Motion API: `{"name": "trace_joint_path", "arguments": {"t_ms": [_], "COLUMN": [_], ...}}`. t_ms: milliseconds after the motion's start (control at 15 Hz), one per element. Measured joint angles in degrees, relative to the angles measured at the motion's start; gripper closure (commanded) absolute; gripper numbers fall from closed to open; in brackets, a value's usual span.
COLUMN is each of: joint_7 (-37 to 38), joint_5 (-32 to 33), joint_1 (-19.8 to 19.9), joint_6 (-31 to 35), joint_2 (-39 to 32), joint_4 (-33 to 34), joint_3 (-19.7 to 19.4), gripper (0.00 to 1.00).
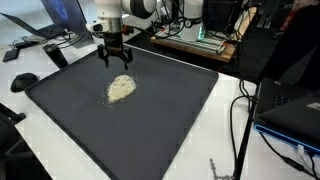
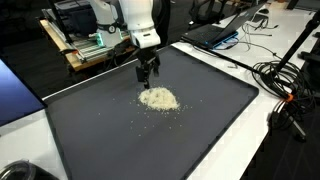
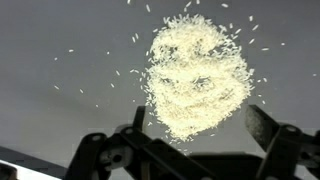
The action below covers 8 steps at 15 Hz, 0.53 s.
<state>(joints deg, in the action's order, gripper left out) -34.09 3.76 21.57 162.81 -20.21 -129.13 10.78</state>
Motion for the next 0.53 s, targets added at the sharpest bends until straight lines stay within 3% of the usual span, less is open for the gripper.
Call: {"name": "trace_joint_path", "arguments": {"t_ms": [200,533], "joint_7": [8.23,21.90], "joint_5": [0.62,3.88], "joint_1": [-7.74,-15.68], "joint_6": [-10.00,-20.72], "joint_2": [4.57,6.85], "joint_4": [0.44,2.96], "joint_3": [-5.64,-9.79], "gripper": [0.00,0.00]}}
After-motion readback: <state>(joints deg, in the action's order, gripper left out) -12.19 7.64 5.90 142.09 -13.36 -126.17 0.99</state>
